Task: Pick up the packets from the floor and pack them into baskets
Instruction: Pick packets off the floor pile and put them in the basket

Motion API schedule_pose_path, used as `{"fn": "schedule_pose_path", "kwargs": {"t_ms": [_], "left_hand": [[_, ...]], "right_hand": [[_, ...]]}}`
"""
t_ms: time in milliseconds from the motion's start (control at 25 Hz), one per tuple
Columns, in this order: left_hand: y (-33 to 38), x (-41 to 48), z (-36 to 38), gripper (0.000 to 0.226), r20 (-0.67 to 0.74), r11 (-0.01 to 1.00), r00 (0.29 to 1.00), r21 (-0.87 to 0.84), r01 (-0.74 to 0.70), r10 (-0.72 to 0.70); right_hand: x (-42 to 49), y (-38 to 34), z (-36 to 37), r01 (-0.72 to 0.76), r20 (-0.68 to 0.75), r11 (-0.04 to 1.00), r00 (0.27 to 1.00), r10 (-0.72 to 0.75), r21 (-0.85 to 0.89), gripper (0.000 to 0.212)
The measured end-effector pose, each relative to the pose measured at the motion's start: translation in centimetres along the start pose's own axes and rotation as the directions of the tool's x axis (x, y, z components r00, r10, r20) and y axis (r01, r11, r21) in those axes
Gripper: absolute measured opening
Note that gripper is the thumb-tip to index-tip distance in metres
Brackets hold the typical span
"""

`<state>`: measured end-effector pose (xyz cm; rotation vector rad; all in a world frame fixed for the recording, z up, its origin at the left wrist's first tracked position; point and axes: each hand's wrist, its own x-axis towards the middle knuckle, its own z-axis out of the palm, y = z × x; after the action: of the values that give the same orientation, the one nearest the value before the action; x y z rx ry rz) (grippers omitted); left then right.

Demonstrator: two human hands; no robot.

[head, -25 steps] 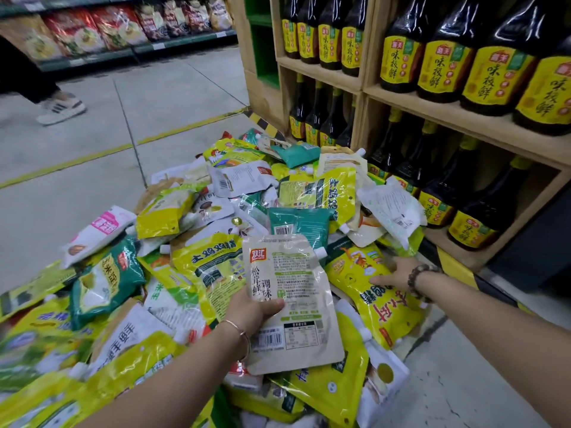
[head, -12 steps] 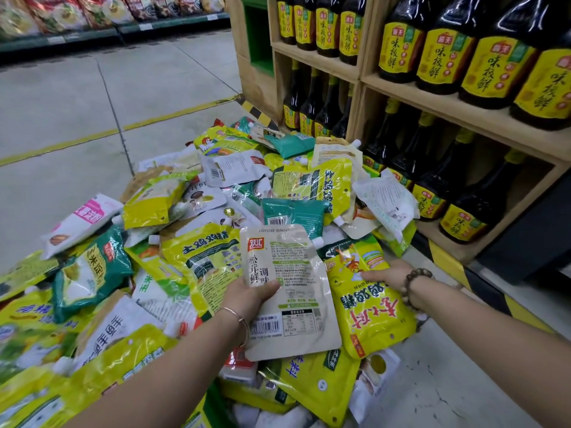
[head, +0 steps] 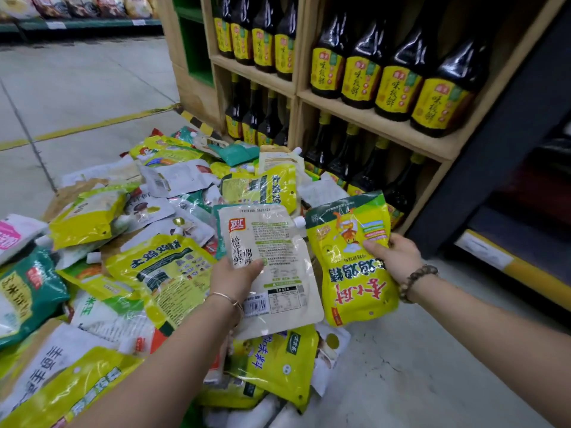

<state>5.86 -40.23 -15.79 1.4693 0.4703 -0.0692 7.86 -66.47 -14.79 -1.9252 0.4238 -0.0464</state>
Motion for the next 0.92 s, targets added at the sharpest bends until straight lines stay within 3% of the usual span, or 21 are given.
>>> {"fn": "schedule_pose_path", "kwargs": {"t_ms": [160,320,600,920], "left_hand": [[0.9,-1.3,3.6,0.016,0.041,0.998,0.998,-0.008,-0.054,0.055],[1.3,-4.3,8.3,0.020,0.101,0.994,0.995,-0.108,-0.010,0.021],[2.7,-10.3,15.8,0.019,0.315,0.993,0.947,-0.121,-0.020,0.057],[4.8,-19.5,19.7,0.020,0.519,0.985,0.840,-0.148,-0.093,0.158]], "right_hand": [[-3.2,-1.0,-4.3,0.051,-0.182,0.998,0.982,-0.045,0.031,0.023],[-6.4,-2.0,-8.9,0.123,-0.366,0.992,0.922,-0.122,-0.021,0.018],[-11.9,-4.0,-18.3,0.148,-0.527,0.983,0.830,-0.185,-0.111,0.019],[-20.1,-4.6,-27.2,0.107,-0.671,0.980,0.716,-0.194,-0.169,0.015]]}}
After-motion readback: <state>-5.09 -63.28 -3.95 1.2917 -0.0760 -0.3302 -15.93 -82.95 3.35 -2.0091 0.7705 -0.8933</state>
